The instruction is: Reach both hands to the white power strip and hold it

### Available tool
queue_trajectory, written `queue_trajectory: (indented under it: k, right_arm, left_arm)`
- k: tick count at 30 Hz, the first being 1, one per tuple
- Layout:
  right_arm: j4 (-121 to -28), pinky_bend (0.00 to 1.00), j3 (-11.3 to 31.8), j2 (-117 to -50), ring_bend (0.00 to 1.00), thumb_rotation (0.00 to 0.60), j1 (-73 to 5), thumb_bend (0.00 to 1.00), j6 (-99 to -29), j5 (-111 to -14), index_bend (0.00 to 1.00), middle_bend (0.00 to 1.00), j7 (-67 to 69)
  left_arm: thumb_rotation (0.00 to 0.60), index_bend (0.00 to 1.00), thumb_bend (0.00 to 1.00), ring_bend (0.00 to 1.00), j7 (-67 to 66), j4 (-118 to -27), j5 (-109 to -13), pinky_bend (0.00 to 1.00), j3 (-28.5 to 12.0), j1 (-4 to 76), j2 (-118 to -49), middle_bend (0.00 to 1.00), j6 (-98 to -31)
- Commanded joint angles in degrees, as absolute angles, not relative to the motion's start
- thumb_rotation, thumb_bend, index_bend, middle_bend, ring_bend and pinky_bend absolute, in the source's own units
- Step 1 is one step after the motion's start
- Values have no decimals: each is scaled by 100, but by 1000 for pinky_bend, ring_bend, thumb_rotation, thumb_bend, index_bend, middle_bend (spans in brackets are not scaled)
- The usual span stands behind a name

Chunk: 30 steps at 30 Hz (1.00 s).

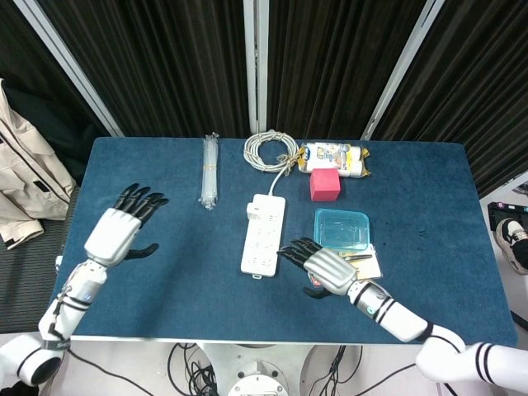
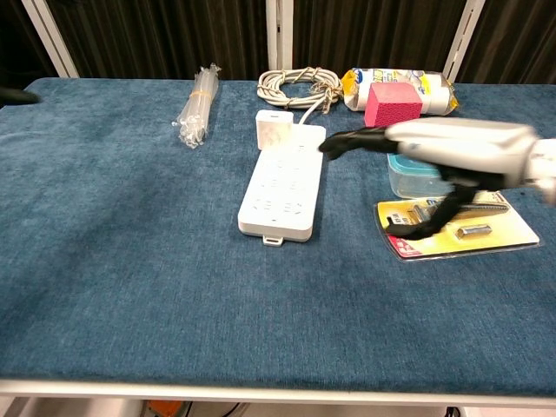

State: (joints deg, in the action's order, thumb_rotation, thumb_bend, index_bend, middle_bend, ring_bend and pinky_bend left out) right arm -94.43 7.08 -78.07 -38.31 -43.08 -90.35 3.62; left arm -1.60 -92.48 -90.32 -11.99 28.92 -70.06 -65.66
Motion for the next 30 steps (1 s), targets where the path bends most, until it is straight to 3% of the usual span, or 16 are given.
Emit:
queue_trajectory:
  k: [1,4,12,21,30]
  right_arm:
    - [-9227,0,852,-8163,0,600,-4140,254,-3980,-8691,98,128,192]
    - [-9053,0,845,-8372,0,600,-4249,265,-3897,-8463,131,182,-91]
    - [-8746,7,756,-8792,0,600,-4377,273,-3935,-8175,174,190,-142]
    - [-8404,75,645,-9013,49,600,-4411,315,-4228,-8355,184,208,284]
    - [-8083,101,556,-9203,53,600,-4486,327,-4391,-8512,184,208,770]
  left_arm:
    - [600,172,167,51,326,-8638,-8911,71,-1467,3842,-7420,142,-5547]
    - [600,188,170,51,485,-8242,-8841,73,-1518,4313,-7730,146,-5105]
    - [600,203,189,69,1107,-7038,-9012,121,-1385,5372,-8519,154,-4315]
    - [600,212,205,124,1859,-5981,-9226,268,-1105,6060,-9144,184,-4093]
    - [600,228,217,151,2499,-5361,-9393,289,-808,6411,-9546,197,-4224]
